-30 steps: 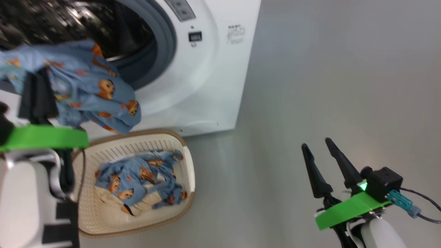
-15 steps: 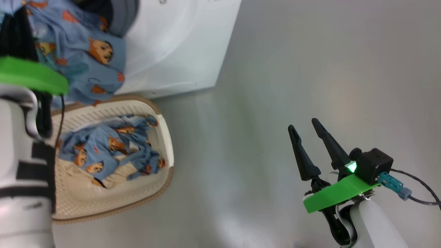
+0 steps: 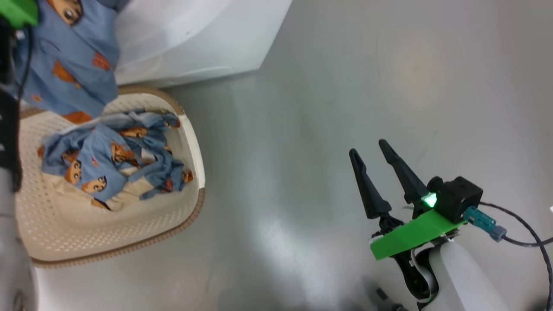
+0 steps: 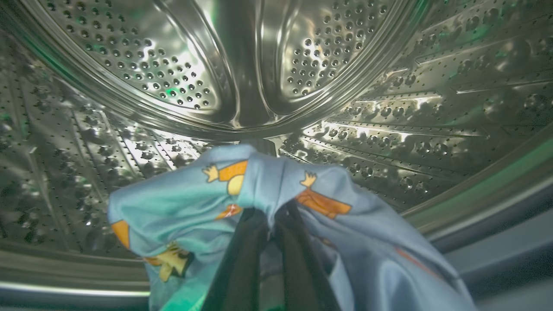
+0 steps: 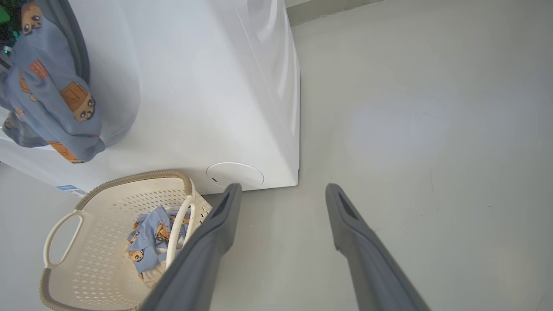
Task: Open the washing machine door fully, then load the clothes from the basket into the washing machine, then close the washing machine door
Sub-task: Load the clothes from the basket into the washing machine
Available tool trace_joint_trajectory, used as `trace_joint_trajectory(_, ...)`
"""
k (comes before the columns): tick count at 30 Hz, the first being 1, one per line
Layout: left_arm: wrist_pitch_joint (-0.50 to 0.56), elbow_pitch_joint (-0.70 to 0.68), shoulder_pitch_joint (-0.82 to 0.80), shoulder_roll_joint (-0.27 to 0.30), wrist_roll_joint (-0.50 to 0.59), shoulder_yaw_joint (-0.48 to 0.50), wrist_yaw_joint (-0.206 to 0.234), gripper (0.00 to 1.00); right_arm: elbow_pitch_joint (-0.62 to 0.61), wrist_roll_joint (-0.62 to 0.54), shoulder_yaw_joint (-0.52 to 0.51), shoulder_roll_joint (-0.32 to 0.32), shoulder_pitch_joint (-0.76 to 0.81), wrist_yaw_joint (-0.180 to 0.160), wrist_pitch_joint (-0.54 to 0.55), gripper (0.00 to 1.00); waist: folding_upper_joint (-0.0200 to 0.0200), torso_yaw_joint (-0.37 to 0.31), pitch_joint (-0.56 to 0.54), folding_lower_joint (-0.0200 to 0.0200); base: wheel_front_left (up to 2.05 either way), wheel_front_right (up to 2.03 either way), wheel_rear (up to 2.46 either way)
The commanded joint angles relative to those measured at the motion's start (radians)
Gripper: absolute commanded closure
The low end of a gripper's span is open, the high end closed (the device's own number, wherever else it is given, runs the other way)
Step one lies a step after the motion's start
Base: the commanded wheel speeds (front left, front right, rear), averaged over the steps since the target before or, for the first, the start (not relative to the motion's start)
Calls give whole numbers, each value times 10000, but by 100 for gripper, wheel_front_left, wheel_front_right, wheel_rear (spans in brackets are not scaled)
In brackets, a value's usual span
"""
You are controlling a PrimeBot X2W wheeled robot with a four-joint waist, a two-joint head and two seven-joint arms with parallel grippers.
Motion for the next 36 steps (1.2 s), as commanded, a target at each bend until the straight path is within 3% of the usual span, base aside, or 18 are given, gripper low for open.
trace_joint_trajectory(1, 125, -127, -368, 553, -113, -4, -26, 100, -159, 103, 275, 61, 54, 17, -57, 0, -1, 38, 455, -1, 0, 0, 0)
trace_joint_trajectory(8, 697, 433, -1664, 883, -151, -674, -26, 100, -42, 149, 524, 121, -4, 17, -57, 0, -1, 34, 987, -1, 0, 0, 0)
trace_joint_trajectory(16, -1420, 300, -2392, 1194, 789, -1272, 459, 100, 15, 193, 795, 153, -69, 17, -57, 0, -1, -59, 1151, -1, 0, 0, 0)
trace_joint_trajectory(24, -1689, -263, -2157, 982, 788, -1303, 335, 100, 56, 252, 852, 163, -112, 17, -57, 0, -1, -55, 1163, -1, 0, 0, 0)
trace_joint_trajectory(25, -1691, -335, -2102, 964, 768, -1283, 311, 82, 65, 256, 851, 164, -123, 17, -57, 0, -1, -44, 1165, -1, 0, 0, 0)
trace_joint_trajectory(26, -1692, -345, -2051, 934, 698, -1214, 298, 9, 79, 258, 853, 165, -140, 17, -57, 0, -1, -32, 1166, -1, 0, 0, 0)
trace_joint_trajectory(27, -1692, -379, -1990, 910, 694, -1186, 306, 0, 95, 260, 855, 165, -159, 17, -57, 0, -1, -17, 1153, -1, 0, 0, 0)
trace_joint_trajectory(36, -1695, -159, -1488, 614, 616, -1112, 265, 0, 213, 264, 745, 169, -217, 17, -57, 0, -1, 212, 758, -1, 0, 0, 0)
